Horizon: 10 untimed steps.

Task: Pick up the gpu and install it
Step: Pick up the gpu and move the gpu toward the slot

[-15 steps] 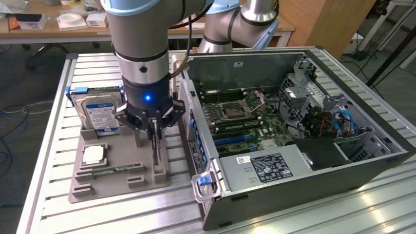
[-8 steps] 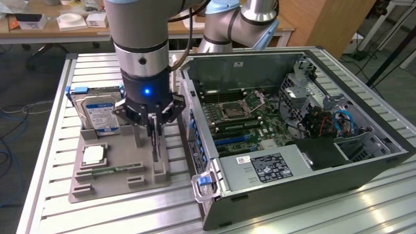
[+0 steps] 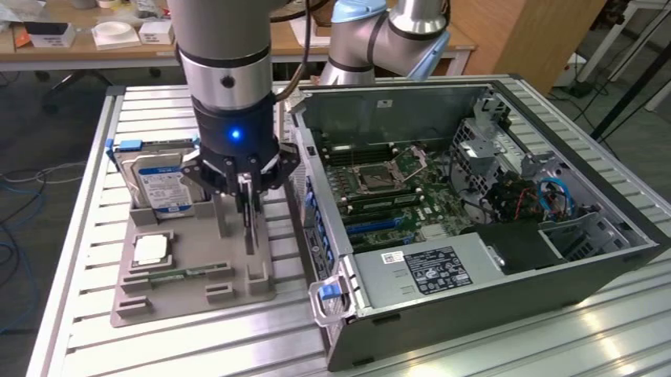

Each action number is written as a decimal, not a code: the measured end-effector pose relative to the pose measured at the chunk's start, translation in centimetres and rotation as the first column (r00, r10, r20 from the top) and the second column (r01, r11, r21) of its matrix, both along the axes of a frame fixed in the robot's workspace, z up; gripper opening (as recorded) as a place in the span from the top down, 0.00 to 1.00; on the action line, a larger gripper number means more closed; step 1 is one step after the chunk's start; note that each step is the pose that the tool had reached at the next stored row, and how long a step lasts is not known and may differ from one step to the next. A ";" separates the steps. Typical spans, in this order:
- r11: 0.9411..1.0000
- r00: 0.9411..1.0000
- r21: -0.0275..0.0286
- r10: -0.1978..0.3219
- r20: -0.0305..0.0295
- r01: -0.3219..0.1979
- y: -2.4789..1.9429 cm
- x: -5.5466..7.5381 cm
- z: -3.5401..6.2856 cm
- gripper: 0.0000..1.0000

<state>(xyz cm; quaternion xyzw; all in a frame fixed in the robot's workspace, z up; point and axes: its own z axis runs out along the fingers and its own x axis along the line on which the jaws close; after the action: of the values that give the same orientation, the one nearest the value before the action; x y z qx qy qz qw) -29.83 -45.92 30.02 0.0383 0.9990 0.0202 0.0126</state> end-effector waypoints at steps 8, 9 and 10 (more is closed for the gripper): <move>1.000 1.000 0.000 0.000 0.000 0.000 0.00 0.0 1.52 0.74; 1.000 1.000 0.000 0.000 0.000 0.000 0.00 0.0 1.68 0.74; 1.000 1.000 0.000 0.000 0.000 0.000 0.00 0.0 1.86 0.74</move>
<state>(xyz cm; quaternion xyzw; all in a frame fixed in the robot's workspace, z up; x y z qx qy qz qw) -29.83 -45.92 31.88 0.0383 0.9990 0.0202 0.0126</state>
